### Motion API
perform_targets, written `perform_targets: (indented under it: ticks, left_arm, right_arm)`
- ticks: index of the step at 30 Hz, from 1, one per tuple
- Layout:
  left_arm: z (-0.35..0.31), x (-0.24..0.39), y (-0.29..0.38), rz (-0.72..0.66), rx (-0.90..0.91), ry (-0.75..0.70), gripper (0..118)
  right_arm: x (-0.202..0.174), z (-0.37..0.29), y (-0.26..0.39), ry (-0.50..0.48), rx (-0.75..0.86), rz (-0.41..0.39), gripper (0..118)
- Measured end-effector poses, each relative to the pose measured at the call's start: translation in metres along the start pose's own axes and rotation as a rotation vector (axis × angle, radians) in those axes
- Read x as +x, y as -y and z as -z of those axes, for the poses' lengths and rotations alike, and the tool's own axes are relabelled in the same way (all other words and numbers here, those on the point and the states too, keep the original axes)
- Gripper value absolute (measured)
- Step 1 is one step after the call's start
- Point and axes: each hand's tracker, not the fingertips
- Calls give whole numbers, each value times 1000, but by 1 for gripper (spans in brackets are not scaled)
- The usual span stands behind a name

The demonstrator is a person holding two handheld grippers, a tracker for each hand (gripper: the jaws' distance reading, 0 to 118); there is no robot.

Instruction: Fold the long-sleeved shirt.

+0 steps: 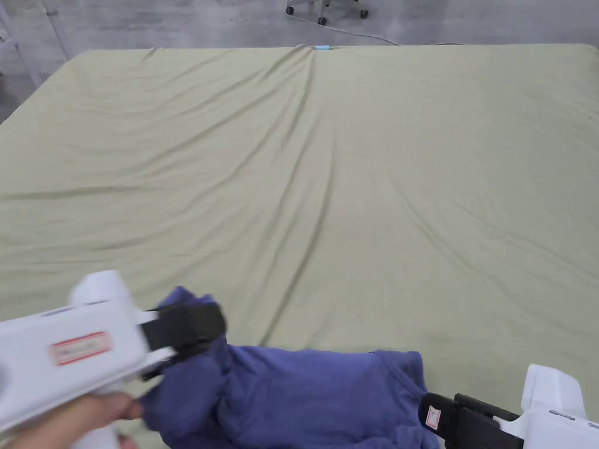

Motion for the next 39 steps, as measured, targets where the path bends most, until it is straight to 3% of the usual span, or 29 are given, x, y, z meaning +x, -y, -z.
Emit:
perform_targets:
  ticks: [4, 8, 9, 10, 11, 12, 14, 17, 19, 20, 21, 22, 24, 25, 27, 29, 33, 36, 39]
  left_arm:
    - [95, 40, 50, 15, -182, -8, 4]
    - [161, 36, 80, -120, -315, -35, 9]
    - [167, 32, 83, -131, -295, -55, 33]
    - [167, 35, 85, -124, -269, -40, 70]
    - [159, 40, 84, -109, -226, -11, 98]
    - [143, 47, 80, -80, -174, 41, 116]
    - [105, 53, 64, 2, -69, 157, 116]
    - [51, 47, 37, 29, 20, 192, 116]
    - [27, 32, 25, 40, 74, 72, 112]
    - [25, 28, 25, 80, 73, -23, 98]
    - [29, 25, 26, 161, 59, -134, 43]
    - [40, 26, 34, 314, 51, -256, 0]
    - [73, 30, 63, 479, -18, -422, 3]
    - [80, 25, 74, 507, -79, -390, 3]
    - [109, 28, 99, 449, -256, -192, 3]
    - [145, 41, 137, 432, -368, -133, 3]
    - [169, 94, 195, 620, -373, -114, 3]
    - [167, 122, 203, 472, -498, 162, 3]
    - [138, 124, 189, 459, -437, 228, 3]
  right_arm:
    - [11, -39, -3, 47, 45, -17, 3]
    - [22, -66, 1, 103, 71, -22, 3]
    - [27, -71, 3, 103, 76, -12, 3]
    - [30, -71, 3, 95, 82, 4, 3]
    - [33, -73, 5, 87, 83, 18, 3]
    - [37, -74, 8, 81, 84, 31, 3]
    - [41, -71, 9, 74, 82, 49, 3]
    - [46, -66, 12, 52, 71, 71, 3]
    - [45, -59, 9, 33, 70, 91, 3]
    - [44, -58, 10, 24, 70, 99, 3]
    - [43, -58, 10, 19, 72, 102, 3]
    - [41, -54, 7, 16, 75, 107, 3]
    - [39, -55, 8, 17, 86, 114, 3]
    - [38, -57, 9, 22, 93, 116, 3]
    - [37, -59, 5, 54, 114, 120, 3]
    - [39, -69, 4, 117, 135, 121, 3]
    - [44, -86, -3, 239, 156, 114, 3]
    - [47, -94, -9, 267, 176, 104, 3]
    - [48, -95, -16, 271, 202, 113, 3]
